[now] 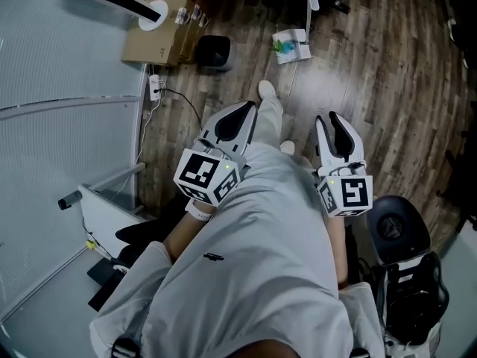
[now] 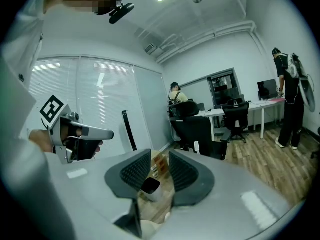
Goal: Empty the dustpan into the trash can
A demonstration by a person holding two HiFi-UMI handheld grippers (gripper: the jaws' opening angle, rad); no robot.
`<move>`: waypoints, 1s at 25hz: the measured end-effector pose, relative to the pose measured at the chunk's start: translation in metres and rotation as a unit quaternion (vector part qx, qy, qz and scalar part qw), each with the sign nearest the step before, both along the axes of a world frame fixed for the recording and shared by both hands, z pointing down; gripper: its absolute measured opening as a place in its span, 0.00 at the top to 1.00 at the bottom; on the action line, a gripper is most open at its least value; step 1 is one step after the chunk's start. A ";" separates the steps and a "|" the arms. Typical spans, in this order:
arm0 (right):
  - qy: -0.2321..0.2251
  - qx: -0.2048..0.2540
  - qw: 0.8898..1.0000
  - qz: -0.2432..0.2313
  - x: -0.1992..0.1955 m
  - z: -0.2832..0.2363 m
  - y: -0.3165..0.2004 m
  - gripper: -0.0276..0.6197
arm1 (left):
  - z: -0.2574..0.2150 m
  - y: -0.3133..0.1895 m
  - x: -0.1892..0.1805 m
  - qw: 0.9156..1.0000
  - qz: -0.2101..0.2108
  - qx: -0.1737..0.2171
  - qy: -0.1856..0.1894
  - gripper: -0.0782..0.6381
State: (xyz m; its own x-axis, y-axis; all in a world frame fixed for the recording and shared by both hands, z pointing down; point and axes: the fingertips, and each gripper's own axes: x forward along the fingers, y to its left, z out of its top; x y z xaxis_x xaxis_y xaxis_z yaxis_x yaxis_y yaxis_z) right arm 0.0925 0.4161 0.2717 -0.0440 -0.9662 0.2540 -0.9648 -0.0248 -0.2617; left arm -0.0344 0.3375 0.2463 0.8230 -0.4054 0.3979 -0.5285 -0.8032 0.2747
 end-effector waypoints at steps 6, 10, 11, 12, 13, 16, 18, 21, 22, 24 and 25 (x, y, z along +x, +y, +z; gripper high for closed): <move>0.008 -0.006 1.000 -0.011 0.035 -0.001 -0.085 0.72 | 0.008 -0.079 0.034 1.000 0.003 0.001 -0.010 0.88; 0.007 -0.008 1.000 -0.004 0.065 -0.008 -0.140 0.71 | -0.002 -0.140 0.057 1.000 -0.006 0.004 0.003 0.88; 0.009 -0.008 1.000 -0.003 0.070 -0.010 -0.154 0.71 | -0.005 -0.154 0.061 1.000 -0.005 0.003 0.005 0.88; 0.012 -0.008 1.000 -0.002 0.074 -0.011 -0.168 0.71 | -0.006 -0.167 0.064 1.000 -0.003 0.003 0.005 0.88; 0.014 -0.008 1.000 -0.002 0.078 -0.013 -0.181 0.71 | -0.007 -0.180 0.067 1.000 -0.001 0.004 0.004 0.88; 0.025 -0.012 1.000 -0.009 0.088 -0.013 -0.220 0.71 | -0.012 -0.213 0.072 1.000 -0.002 0.010 0.013 0.88; 0.040 -0.022 0.999 -0.011 0.094 -0.008 -0.244 0.71 | -0.019 -0.237 0.070 0.999 -0.010 0.016 0.029 0.88; 0.044 -0.036 0.998 -0.001 0.104 -0.002 -0.270 0.68 | -0.024 -0.269 0.068 0.999 -0.017 0.026 0.040 0.88; 0.044 -0.036 0.998 0.004 0.108 -0.002 -0.275 0.68 | -0.024 -0.276 0.070 0.999 -0.016 0.026 0.039 0.88; 0.050 -0.038 0.998 0.009 0.114 -0.003 -0.280 0.68 | -0.021 -0.286 0.078 0.999 -0.011 0.028 0.036 0.88; 0.051 -0.040 0.998 0.010 0.116 -0.003 -0.282 0.68 | -0.018 -0.290 0.081 0.999 -0.008 0.028 0.034 0.88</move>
State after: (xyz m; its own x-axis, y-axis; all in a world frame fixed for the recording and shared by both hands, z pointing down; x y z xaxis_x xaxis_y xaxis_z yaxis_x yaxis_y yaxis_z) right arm 0.2082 0.1340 0.2687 0.0055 -0.9428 0.3333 -0.9856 -0.0615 -0.1577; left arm 0.0467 0.0475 0.2283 0.8404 -0.4394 0.3173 -0.5235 -0.8096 0.2655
